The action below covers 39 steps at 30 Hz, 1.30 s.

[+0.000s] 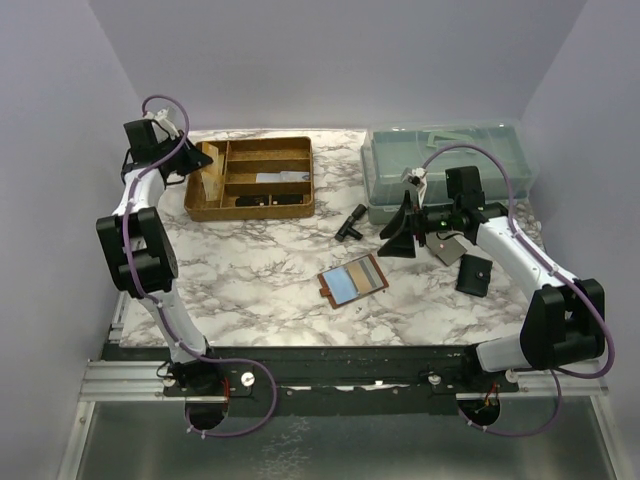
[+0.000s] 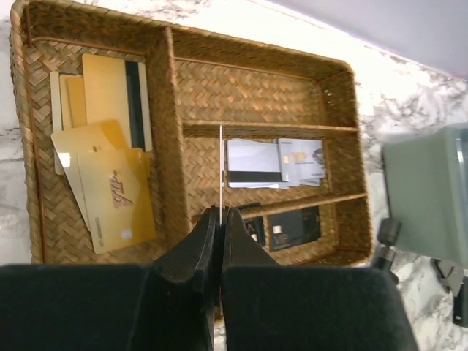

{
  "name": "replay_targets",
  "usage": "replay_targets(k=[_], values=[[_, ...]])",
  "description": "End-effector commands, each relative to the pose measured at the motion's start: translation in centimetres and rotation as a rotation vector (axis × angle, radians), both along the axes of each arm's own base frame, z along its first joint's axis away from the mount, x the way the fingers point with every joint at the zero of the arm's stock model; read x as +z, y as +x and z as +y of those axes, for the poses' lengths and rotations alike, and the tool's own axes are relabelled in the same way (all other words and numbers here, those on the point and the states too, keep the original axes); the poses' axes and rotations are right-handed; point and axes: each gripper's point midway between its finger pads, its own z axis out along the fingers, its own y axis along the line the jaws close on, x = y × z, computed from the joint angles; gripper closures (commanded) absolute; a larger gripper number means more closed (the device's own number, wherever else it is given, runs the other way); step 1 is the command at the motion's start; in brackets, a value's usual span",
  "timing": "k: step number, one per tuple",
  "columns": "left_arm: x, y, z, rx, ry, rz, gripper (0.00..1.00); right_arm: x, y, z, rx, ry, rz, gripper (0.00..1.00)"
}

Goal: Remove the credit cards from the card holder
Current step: Place the credit card in the storage box, then remove the credit card from the card holder.

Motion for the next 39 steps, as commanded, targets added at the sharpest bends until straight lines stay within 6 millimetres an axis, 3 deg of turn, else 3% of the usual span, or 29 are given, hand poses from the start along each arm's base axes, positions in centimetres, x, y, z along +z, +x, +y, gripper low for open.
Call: replay_targets(k=[1, 8, 17, 20, 22, 24, 27, 31, 34, 37, 39], values=[[-3.2, 1.8, 1.1, -0.046, 0.095, 0.040, 1.00, -0.1, 0.3, -0.1, -0.016, -0.012, -0.048, 0.11], [-7.6, 3.4, 2.5, -0.050, 0.136, 0.151, 1.00, -0.4, 0.2, 0.0, -0.002, -0.002, -0.031, 0.11], [-10.6, 4.1, 2.6, -0.036, 0.116, 0.222, 1.00, -0.5, 0.1, 0.1, 0.005, 0.000, -0.026, 0.11], [-11.6, 4.4, 2.4, 0.000, 0.144, 0.257, 0.85, -0.5, 0.1, 0.1, 0.006, 0.001, -0.024, 0.11], [-11.7, 4.7, 2.5, 0.041, 0.188, 0.268, 0.69, -0.7, 0.1, 0.1, 0.007, -0.003, -0.022, 0.11], [-11.0, 5.0, 3.1, 0.096, 0.231, 0.267, 0.56, -0.8, 0.1, 0.1, 0.008, -0.006, -0.020, 0.11], [-8.4, 5.5, 4.4, 0.192, 0.293, 0.236, 0.49, -0.8, 0.1, 0.0, 0.013, -0.005, -0.025, 0.11], [-2.9, 5.1, 6.3, 0.316, 0.393, 0.131, 0.41, -0.9, 0.1, 0.0, 0.013, -0.013, -0.039, 0.11], [1.4, 3.7, 7.1, 0.405, 0.421, 0.013, 0.27, -1.1, 0.3, -0.2, 0.007, -0.031, -0.062, 0.11], [5.4, 1.6, 7.0, 0.486, 0.347, -0.117, 0.03, -0.9, 0.3, -0.4, 0.008, -0.040, -0.105, 0.11], [7.0, 0.0, 6.1, 0.508, 0.201, -0.179, 0.01, -0.7, 0.0, -0.5, 0.019, -0.037, -0.144, 0.11]])
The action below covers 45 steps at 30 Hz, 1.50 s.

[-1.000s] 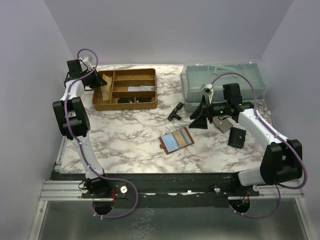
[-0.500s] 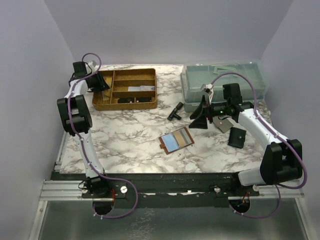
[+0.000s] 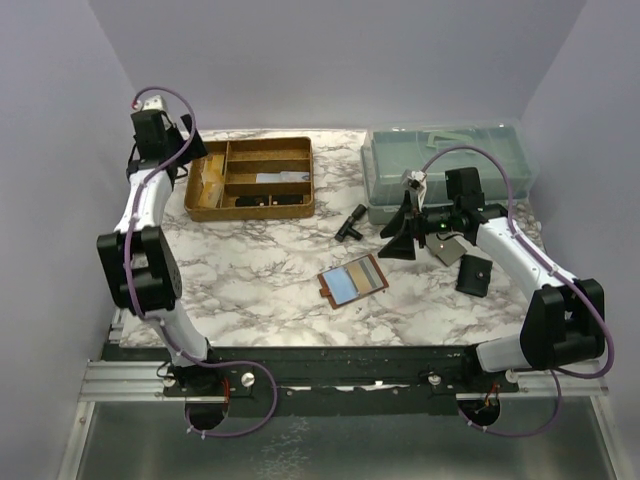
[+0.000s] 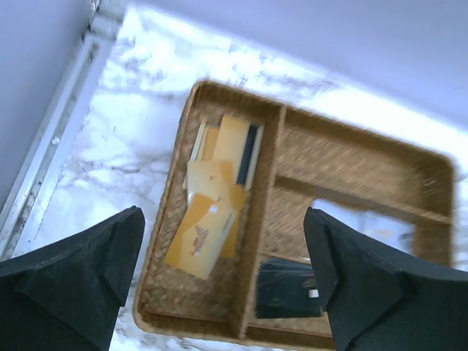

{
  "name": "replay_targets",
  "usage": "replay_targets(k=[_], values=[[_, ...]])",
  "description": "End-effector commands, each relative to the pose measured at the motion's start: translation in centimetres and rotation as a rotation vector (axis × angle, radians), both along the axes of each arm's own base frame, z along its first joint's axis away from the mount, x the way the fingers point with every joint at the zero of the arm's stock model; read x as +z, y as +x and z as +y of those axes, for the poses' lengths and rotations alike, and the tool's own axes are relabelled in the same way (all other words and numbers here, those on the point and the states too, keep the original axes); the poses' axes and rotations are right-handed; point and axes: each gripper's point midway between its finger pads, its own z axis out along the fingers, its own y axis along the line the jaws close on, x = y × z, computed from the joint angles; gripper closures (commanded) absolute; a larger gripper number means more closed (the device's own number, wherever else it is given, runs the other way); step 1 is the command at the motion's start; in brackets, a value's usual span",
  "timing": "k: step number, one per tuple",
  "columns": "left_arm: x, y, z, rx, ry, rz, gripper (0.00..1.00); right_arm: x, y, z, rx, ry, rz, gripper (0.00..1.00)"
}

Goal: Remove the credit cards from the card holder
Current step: Remove the credit card from the card holder.

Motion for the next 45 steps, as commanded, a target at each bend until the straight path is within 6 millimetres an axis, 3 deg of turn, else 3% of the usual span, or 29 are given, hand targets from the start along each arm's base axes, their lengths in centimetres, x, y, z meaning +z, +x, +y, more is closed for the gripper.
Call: replay_targets(k=[1, 4, 7, 12, 15, 20, 26, 31, 37, 41, 45], values=[[8.1, -2.3, 0.2, 0.109, -0.182, -0.319, 0.01, 0.1, -0.5, -0.3, 0.016, -0.018, -0.099, 0.11], [9.1, -5.4, -2.9, -0.027, -0.411, -0.397, 0.01, 0.3, -1.2, -0.4, 0.040, -0.009, -0.167, 0.11], [9.0, -8.8, -6.2, -0.154, -0.548, -0.414, 0.04, 0.0, -2.5, -0.6, 0.081, 0.012, -0.244, 0.10], [7.3, -14.5, -11.6, -0.284, -0.711, -0.323, 0.06, -1.6, -5.3, -0.7, 0.201, 0.062, -0.449, 0.07], [5.8, -17.8, -16.2, -0.383, -0.735, -0.259, 0.06, -3.6, -6.7, -1.1, 0.276, 0.063, -0.572, 0.02], [2.6, -23.6, -24.7, -0.504, -0.741, -0.114, 0.09, -6.2, -5.8, -1.7, 0.282, -0.026, -0.550, 0.03], [0.7, -28.7, -30.4, -0.527, -0.773, -0.047, 0.15, -6.6, -4.7, -1.8, 0.212, -0.062, -0.482, 0.06], [-2.0, -31.1, -33.9, -0.474, -0.767, 0.011, 0.15, -7.4, -2.9, -2.1, 0.140, -0.127, -0.431, 0.11], [-4.2, -31.9, -37.5, -0.481, -0.744, 0.047, 0.15, -9.1, -1.4, -2.7, 0.077, -0.216, -0.400, 0.19], [-5.7, -31.4, -38.7, -0.486, -0.724, 0.062, 0.22, -10.4, 0.2, -3.0, -0.002, -0.286, -0.333, 0.42], [-6.4, -30.9, -40.2, -0.525, -0.736, 0.046, 0.34, -10.5, 0.3, -1.7, -0.029, -0.274, -0.221, 0.68]])
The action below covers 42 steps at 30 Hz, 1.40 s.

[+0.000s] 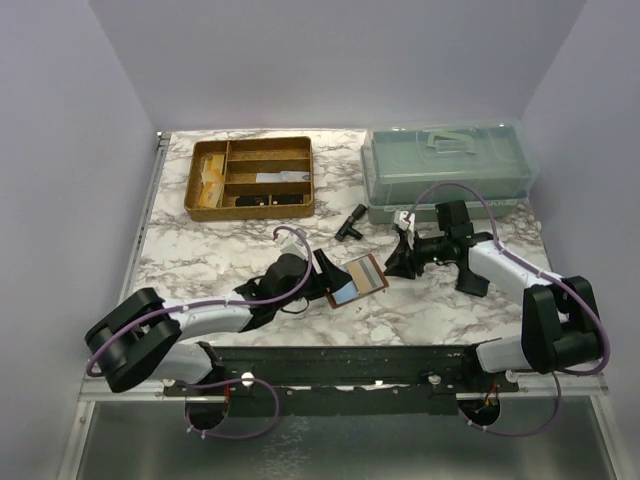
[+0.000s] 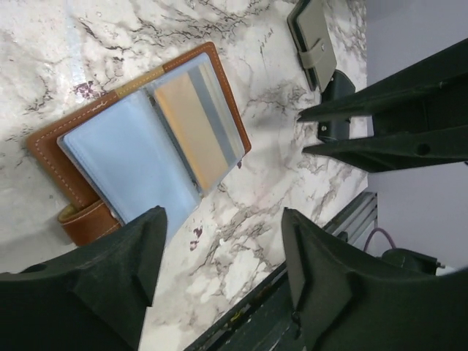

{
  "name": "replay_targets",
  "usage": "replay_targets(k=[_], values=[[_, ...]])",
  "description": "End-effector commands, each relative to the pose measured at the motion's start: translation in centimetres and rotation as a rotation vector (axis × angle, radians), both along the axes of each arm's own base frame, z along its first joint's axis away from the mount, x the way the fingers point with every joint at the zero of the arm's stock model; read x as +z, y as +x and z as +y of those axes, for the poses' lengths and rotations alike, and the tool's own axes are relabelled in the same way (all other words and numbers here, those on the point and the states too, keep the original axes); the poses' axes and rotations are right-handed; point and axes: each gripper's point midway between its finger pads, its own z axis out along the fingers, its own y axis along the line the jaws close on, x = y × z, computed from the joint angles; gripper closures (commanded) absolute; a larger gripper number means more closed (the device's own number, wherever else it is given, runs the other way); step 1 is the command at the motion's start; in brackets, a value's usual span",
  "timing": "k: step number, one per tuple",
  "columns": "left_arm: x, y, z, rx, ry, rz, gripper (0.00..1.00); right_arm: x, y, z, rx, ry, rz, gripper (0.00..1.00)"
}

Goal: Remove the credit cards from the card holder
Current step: Remove the credit card from the card holder.

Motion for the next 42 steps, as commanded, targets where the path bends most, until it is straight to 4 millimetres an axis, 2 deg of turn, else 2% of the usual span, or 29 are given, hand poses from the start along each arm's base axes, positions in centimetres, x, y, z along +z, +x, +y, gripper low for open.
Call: replay_targets(k=[1, 3, 6, 7, 10, 13, 20, 28, 38, 42], values=[[2.0, 2.0, -2.1, 0.015, -0.080, -0.092, 0.36, -0.3, 1.3, 1.0, -0.106, -0.015, 0.111, 0.75], [1.5, 2.3, -2.6, 0.002, -0.068, -0.097, 0.39, -0.8, 1.5, 1.6, -0.136, -0.041, 0.159, 0.85], [0.5, 2.7, -2.6, 0.018, -0.051, -0.084, 0.40, -2.1, 1.8, 2.3, -0.176, -0.105, 0.227, 0.92], [0.0, 2.7, -2.5, 0.028, -0.046, -0.078, 0.41, -2.5, 2.0, 2.4, -0.195, -0.132, 0.241, 0.93], [-1.2, 3.0, -2.0, 0.062, -0.027, -0.060, 0.52, -3.6, 2.7, 2.6, -0.249, -0.199, 0.242, 0.96], [-2.1, 3.4, -2.0, 0.083, -0.012, -0.048, 0.60, -3.9, 3.4, 2.6, -0.297, -0.240, 0.203, 0.98], [-3.7, 3.8, -2.5, 0.103, 0.000, 0.001, 0.72, -5.1, 4.1, 2.2, -0.335, -0.323, 0.160, 1.00], [-4.8, 4.0, -3.0, 0.101, 0.016, 0.034, 0.72, -6.0, 4.4, 2.1, -0.349, -0.377, 0.141, 1.00], [-8.0, 3.7, -3.4, 0.096, 0.074, 0.118, 0.72, -5.8, 3.7, 3.1, -0.306, -0.364, 0.171, 1.00], [-8.3, 3.9, -3.2, 0.110, 0.089, 0.118, 0.74, -6.8, 3.9, 2.8, -0.327, -0.405, 0.189, 1.00]])
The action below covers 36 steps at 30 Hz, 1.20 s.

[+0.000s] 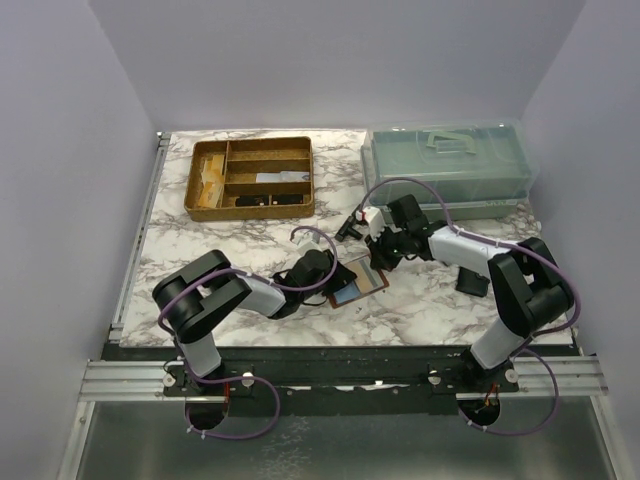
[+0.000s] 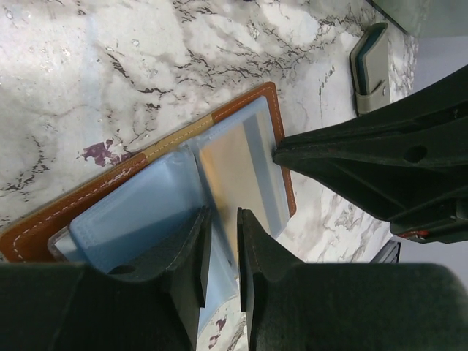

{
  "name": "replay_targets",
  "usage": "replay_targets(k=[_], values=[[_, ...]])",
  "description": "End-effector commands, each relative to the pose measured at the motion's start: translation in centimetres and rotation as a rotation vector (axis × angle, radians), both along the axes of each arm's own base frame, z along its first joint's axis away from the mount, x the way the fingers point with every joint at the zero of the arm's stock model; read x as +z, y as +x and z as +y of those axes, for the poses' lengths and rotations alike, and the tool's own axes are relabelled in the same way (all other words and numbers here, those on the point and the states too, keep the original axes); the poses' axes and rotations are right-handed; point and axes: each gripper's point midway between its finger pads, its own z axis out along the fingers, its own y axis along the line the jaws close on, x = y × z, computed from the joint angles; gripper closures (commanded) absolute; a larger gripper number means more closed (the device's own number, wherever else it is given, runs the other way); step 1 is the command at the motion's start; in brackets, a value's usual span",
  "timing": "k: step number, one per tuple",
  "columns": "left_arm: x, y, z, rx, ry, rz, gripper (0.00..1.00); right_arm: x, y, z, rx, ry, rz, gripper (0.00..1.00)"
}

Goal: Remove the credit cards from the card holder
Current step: Remove the credit card from the card holder.

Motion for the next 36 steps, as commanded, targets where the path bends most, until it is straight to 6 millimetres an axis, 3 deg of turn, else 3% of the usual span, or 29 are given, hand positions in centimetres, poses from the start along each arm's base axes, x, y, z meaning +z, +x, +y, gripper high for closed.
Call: replay_targets(k=[1, 13, 20, 26, 36], values=[[-1.6, -0.2, 0.4, 0.013, 0.051, 0.032, 0.74, -1.0, 0.2, 0.0, -0.020, -0.047, 0.030, 1.00], [-2.0, 0.6, 0.6, 0.025, 0.110, 0.020, 0.78, -1.1, 1.1, -0.9, -0.070, -0.119, -0.025, 1.00], [-2.4, 0.6, 0.7, 0.008, 0.126, 0.029, 0.78, -1.7, -0.8, 0.2, 0.014, -0.080, 0.074, 1.00], [-2.5, 0.7, 0.5, -0.006, 0.126, 0.034, 0.78, 0.4, -2.4, 2.1, 0.091, 0.043, 0.114, 1.00], [-2.3, 0.3, 0.8, -0.014, 0.107, 0.054, 0.70, 1.4, -3.4, 3.2, 0.115, 0.118, 0.170, 1.00]])
